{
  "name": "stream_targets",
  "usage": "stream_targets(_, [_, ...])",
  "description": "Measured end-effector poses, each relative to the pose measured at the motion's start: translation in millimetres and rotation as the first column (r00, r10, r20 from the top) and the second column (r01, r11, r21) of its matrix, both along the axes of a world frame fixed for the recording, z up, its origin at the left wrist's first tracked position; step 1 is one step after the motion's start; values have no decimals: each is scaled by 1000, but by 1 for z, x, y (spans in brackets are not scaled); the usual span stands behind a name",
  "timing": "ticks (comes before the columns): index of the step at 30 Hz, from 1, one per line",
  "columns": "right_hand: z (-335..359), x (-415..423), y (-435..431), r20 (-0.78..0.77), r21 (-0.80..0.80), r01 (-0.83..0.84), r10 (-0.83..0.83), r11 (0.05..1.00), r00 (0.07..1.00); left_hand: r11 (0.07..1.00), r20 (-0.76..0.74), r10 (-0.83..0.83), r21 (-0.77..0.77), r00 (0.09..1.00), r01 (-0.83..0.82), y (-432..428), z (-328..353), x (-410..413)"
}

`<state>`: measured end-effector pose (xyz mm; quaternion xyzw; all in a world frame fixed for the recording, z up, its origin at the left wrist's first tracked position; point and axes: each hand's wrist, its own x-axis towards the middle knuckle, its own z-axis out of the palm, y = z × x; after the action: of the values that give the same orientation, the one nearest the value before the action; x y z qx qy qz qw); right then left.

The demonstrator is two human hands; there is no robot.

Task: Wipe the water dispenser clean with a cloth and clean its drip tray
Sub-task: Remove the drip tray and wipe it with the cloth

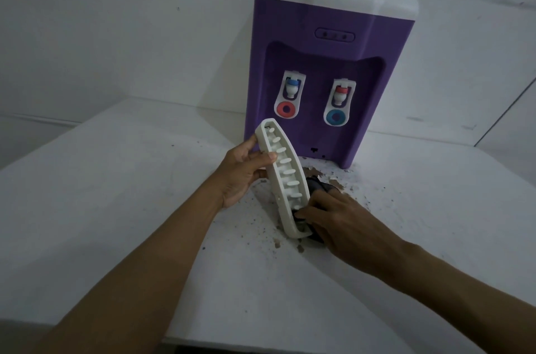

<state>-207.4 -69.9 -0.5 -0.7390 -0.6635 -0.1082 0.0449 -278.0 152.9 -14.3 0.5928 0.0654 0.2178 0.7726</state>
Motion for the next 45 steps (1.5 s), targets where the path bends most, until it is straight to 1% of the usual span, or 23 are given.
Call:
stream_targets(4, [5, -7, 7, 4, -94, 40, -39, 995, 999, 1000, -2, -6, 11, 1000, 6, 1, -2, 2])
stream_targets(8, [10, -16, 14, 162, -144, 114, -90, 983, 983, 1000, 1, 8, 24, 1000, -8, -1, -2, 1])
stream_targets(10, [6, -19, 14, 194, -157, 173, -142, 972, 971, 999, 4, 17, 30, 1000, -17, -3, -2, -1])
stream_targets(12, [1, -20, 10, 159, -149, 214, -190, 965, 969, 999, 7, 17, 35, 1000, -17, -4, -2, -1])
stream_targets(14, [-1, -18, 9, 96, -90, 208, -199, 974, 975, 999, 14, 29, 33, 999, -29, -3, -1, -2])
stream_targets(16, [-4, -13, 7, 15, -2, 143, -143, 990, 990, 999, 25, 38, 30, 999, -39, -2, 0, -2])
stream_targets(19, [-10, -4, 1, -125, 61, 64, -56, 996, 991, 999, 42, 30, 43, 999, -32, -3, -1, -1])
stream_targets(21, [-12, 1, -6, -162, 84, 10, 4, 996, 987, 998, 47, 31, 49, 998, -33, -4, -1, -1])
stream_targets(23, [-11, 4, -14, -162, 76, -17, 29, 997, 986, 999, 47, 29, 43, 998, -31, -5, 0, -1])
stream_targets(25, [-12, 5, -18, -102, 26, -31, 34, 999, 994, 999, 45, 33, 37, 998, -34, -5, 0, -2])
stream_targets(30, [-8, -2, -13, 37, -64, 15, -13, 998, 999, 998, 30, 27, 63, 999, -29, -7, 0, 2])
stream_targets(31, [-6, -7, -12, 81, -64, 27, -21, 998, 997, 997, 21, 28, 66, 999, -29, -8, 1, 2])
stream_targets(32, [-4, -13, -10, 156, -60, 44, -34, 997, 987, 997, 14, 30, 66, 999, -31, -8, 1, 2])
stream_targets(34, [-2, -24, -8, 310, -105, 126, -88, 986, 947, 998, 10, 32, 56, 999, -32, -7, 1, 1])
stream_targets(35, [-3, -27, -8, 350, -121, 177, -125, 977, 928, 998, 12, 29, 52, 1000, -30, -8, 1, 1])
stream_targets(36, [0, -28, -8, 337, -123, 209, -158, 970, 928, 998, 17, 28, 50, 999, -29, -9, 1, 1])
stream_targets(37, [2, -25, -7, 255, -112, 213, -179, 971, 950, 998, 24, 29, 48, 999, -31, -10, 0, 1])
stream_targets(38, [4, -21, -7, 134, -105, 193, -179, 975, 975, 998, 34, 35, 43, 999, -37, -11, -1, 1])
stream_targets(39, [4, -15, -8, 19, -74, 145, -144, 987, 989, 998, 43, 41, 40, 998, -43, -10, -2, 1])
stream_targets(40, [2, -9, -10, -29, -51, 87, -88, 995, 996, 998, 49, 42, 42, 998, -44, -10, -2, 1])
stream_targets(42, [-1, -7, -15, -169, -44, 75, -81, 996, 982, 997, 49, 43, 56, 998, -45, -10, -1, 3])
stream_targets(43, [-3, -8, -17, -224, -52, 102, -111, 993, 968, 997, 46, 43, 64, 998, -46, -9, 0, 3])
stream_targets(45, [-10, -8, -16, -14, -9, 130, -130, 992, 991, 997, 41, 40, 67, 998, -42, -9, -1, 4])
